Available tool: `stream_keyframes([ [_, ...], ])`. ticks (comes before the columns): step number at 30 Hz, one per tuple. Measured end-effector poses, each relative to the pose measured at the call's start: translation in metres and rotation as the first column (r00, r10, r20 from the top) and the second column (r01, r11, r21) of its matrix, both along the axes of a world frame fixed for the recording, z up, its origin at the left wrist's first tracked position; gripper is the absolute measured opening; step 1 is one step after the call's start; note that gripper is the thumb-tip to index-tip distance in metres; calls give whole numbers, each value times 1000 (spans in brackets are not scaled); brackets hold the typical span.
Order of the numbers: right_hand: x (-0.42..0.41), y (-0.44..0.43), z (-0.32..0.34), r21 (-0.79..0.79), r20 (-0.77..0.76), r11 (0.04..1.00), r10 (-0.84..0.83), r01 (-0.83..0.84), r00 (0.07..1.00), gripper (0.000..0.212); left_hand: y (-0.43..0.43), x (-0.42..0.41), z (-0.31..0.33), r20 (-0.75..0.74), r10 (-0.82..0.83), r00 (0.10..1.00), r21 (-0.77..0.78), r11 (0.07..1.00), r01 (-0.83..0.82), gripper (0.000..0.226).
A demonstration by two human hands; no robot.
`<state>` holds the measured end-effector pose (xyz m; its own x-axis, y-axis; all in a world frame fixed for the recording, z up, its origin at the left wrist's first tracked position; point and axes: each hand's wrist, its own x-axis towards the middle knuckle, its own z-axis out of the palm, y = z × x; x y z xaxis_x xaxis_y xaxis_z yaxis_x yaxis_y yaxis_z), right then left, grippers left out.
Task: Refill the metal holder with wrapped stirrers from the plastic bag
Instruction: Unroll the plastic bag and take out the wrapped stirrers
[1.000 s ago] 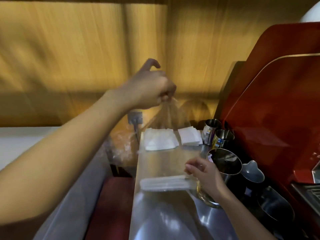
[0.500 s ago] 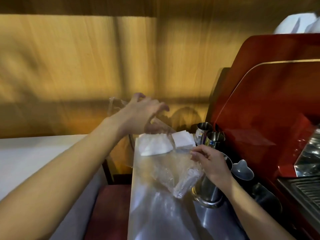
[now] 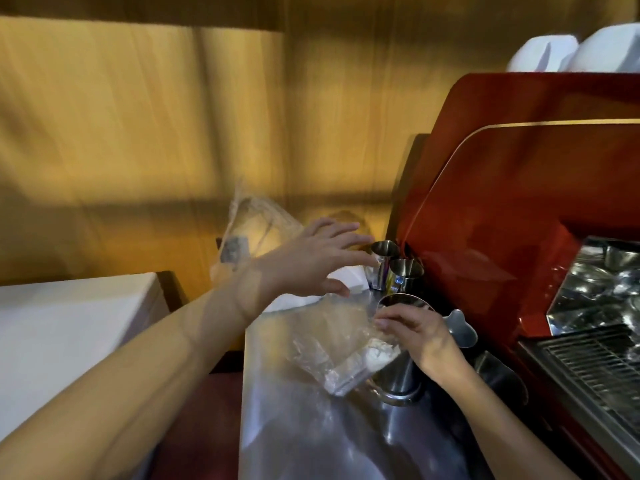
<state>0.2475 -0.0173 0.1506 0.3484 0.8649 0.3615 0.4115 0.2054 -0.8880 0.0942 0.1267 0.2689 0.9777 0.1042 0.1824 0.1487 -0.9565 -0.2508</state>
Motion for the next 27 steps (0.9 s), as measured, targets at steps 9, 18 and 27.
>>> stream_keyframes([
  [9,10,-17,-5,-23,37,984,-176,177,984,22,11,5,-9,62,42,997,-12,999,-42,13],
  [18,13,-16,-10,-25,-46,953,-303,302,952,27,31,-18,-7,-1,182,983,-122,976,-181,5],
  [27,10,-16,7,-148,433,852,-401,503,807,19,31,-36,-4,72,305,950,-195,938,-286,23],
])
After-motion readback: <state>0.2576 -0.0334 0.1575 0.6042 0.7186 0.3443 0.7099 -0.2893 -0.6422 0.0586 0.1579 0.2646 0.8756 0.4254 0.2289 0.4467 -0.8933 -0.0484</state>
